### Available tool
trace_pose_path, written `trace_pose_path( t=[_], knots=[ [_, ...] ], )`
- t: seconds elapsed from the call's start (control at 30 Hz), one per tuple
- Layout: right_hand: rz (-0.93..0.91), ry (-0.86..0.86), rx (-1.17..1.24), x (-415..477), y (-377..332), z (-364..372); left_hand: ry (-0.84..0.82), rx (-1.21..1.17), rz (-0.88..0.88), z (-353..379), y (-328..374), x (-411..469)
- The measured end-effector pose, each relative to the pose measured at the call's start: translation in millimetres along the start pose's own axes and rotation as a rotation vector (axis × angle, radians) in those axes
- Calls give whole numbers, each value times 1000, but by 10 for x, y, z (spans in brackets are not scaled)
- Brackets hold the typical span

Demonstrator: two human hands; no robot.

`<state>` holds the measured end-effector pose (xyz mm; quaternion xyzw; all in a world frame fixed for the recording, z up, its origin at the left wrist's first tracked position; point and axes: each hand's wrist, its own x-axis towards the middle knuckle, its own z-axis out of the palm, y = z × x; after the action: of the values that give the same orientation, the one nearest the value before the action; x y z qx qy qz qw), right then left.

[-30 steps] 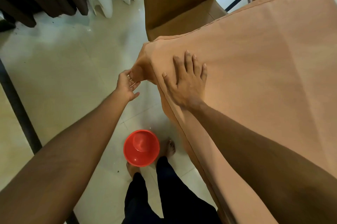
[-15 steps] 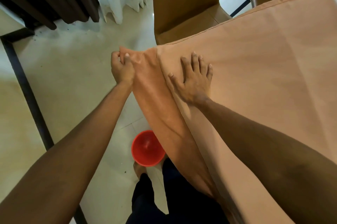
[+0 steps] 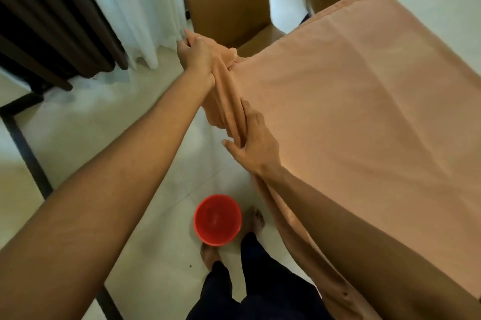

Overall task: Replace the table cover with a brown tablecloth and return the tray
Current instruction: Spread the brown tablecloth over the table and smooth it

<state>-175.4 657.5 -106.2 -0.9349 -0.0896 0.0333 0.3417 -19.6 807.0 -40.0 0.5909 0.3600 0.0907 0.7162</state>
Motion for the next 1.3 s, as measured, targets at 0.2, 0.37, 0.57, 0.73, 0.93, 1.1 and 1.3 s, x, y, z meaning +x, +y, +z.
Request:
trace_pose_path(
  t=[0.2,0.37,0.57,0.73,0.93,1.1,1.3],
  knots=[
    [416,82,152,-320,160,-534,-152,-61,10,197,332,-319],
    [484,71,185,-59,327,-1306,-307,137,61,288,-100,-500],
    [533,213,167,244,772,-1987,-560,858,375,258,-1220,-1274],
    [662,81,218,-85,1315,-1734,-706,1467,537,339,-1943,-1616],
    [526,31,-142,-998,1320,-1047,-585,1542,508,445,-2112,-1779],
    [478,54,-13,-1045,1681,-1301,-596,1619,514,405,-2141,-1716],
    [373,161,72,-759,2267,-2373,-631,1690,486,422,-2090,-1682]
  ],
)
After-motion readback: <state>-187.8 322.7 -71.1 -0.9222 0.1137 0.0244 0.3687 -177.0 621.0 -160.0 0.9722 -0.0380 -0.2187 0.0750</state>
